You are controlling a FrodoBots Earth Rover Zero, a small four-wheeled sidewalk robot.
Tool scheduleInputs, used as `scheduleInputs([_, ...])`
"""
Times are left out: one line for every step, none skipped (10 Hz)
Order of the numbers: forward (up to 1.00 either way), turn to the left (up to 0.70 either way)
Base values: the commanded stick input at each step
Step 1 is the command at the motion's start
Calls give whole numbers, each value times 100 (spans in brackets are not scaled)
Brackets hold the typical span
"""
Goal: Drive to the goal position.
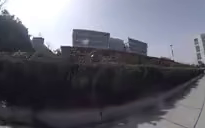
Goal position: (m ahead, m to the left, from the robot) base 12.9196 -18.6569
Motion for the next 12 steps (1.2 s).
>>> scheduleInputs([-5,-5])
scheduleInputs([-5,-5])
scheduleInputs([-5,-5])
scheduleInputs([-5,-5])
scheduleInputs([-5,-5])
scheduleInputs([-5,-5])
scheduleInputs([-5,-5])
scheduleInputs([-5,-4])
scheduleInputs([-5,-1])
scheduleInputs([-5,32])
scheduleInputs([-5,34])
scheduleInputs([-5,36])
